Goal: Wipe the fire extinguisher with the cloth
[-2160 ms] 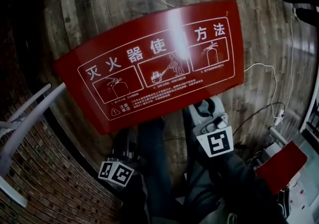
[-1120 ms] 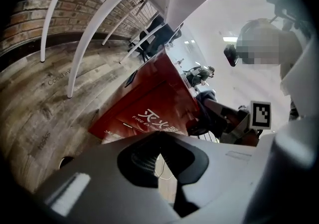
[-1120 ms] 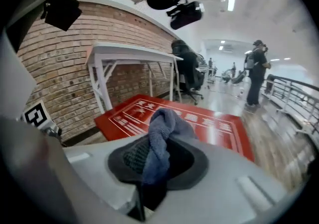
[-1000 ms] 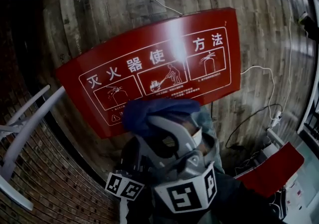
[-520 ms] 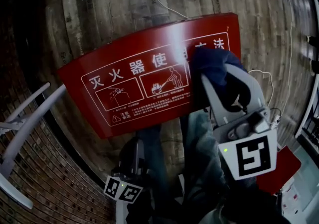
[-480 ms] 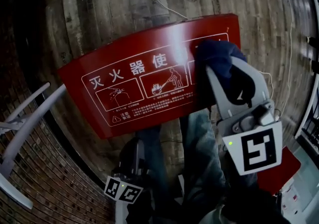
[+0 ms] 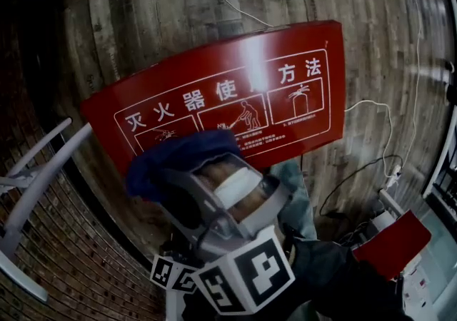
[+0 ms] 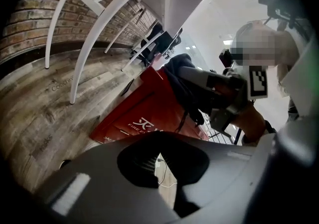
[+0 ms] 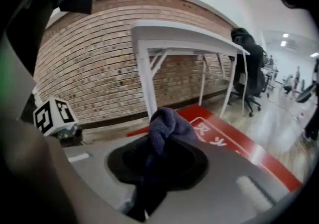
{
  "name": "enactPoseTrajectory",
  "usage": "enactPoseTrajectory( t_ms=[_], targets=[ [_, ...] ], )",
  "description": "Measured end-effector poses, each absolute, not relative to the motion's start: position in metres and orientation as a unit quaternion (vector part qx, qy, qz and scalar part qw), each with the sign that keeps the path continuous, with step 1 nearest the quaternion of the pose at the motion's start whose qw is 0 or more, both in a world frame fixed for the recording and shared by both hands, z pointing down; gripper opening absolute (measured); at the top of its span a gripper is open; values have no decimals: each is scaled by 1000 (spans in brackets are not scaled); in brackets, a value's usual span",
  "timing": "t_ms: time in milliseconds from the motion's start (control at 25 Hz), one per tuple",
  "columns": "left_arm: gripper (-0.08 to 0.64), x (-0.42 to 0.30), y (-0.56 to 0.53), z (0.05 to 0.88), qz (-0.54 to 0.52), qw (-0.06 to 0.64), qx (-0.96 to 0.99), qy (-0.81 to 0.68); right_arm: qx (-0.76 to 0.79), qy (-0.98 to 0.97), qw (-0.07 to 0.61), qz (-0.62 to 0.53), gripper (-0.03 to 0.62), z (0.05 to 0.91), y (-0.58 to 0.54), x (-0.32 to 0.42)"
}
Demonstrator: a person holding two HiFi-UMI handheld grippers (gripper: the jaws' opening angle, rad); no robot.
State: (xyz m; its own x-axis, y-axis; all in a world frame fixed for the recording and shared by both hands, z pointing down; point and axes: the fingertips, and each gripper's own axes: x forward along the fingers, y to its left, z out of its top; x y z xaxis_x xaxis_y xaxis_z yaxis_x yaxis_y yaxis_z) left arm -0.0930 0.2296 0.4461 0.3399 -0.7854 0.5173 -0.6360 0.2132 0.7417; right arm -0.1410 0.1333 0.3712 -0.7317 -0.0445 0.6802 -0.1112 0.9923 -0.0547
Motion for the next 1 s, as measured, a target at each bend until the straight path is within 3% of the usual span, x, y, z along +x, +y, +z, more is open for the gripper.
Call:
enactPoseTrajectory(
  t_ms=[200,480,680,1000],
  targets=[
    [5,-99,227,447,-64,527,621,-576,54,-921,381,59,69,379,156,-86],
    [5,-102,234,449,-71,529,618,-577,227,-898,371,64,69,371,29,-13],
    [5,-97,241,451,-67,532,620,-573,249,-892,368,81,69,371,1,-72],
    [5,-90,238,450,-78,541,618,-566,23,-925,379,6,69,373,111,-163]
  ],
)
